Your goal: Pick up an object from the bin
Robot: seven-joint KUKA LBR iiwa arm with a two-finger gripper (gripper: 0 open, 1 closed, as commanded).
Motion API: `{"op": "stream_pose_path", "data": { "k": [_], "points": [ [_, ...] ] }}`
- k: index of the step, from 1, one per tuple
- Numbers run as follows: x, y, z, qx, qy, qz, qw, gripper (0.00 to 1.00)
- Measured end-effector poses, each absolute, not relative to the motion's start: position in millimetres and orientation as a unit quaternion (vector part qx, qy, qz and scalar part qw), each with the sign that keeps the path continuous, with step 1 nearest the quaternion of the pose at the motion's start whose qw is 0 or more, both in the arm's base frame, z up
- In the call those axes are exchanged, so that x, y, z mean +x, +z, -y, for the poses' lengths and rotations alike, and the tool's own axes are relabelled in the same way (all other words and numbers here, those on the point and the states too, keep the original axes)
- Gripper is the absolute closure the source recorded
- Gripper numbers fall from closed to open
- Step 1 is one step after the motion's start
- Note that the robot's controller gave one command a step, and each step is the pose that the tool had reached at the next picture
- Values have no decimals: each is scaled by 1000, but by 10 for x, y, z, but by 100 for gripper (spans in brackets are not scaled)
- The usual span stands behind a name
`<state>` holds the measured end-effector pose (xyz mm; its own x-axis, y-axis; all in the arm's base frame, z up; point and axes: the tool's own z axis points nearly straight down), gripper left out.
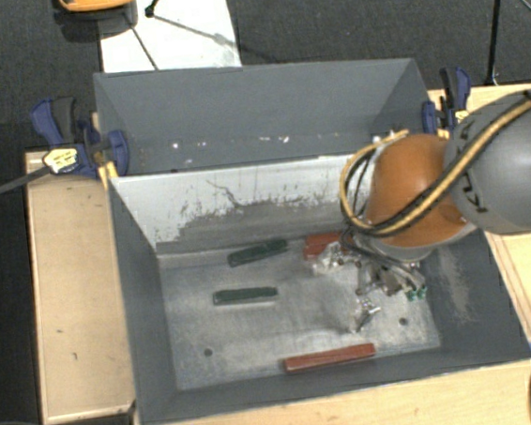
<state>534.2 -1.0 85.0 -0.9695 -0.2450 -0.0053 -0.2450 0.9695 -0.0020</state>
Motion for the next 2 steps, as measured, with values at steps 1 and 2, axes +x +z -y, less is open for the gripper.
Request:
{"op": "stream_pose_path", "data": {
  "k": [1, 2],
  "points": [
    [5593, 873, -297, -131, 2, -991, 1, 0],
    [5637, 919, -581, -160, 0, -987, 2, 0]
  ]
}}
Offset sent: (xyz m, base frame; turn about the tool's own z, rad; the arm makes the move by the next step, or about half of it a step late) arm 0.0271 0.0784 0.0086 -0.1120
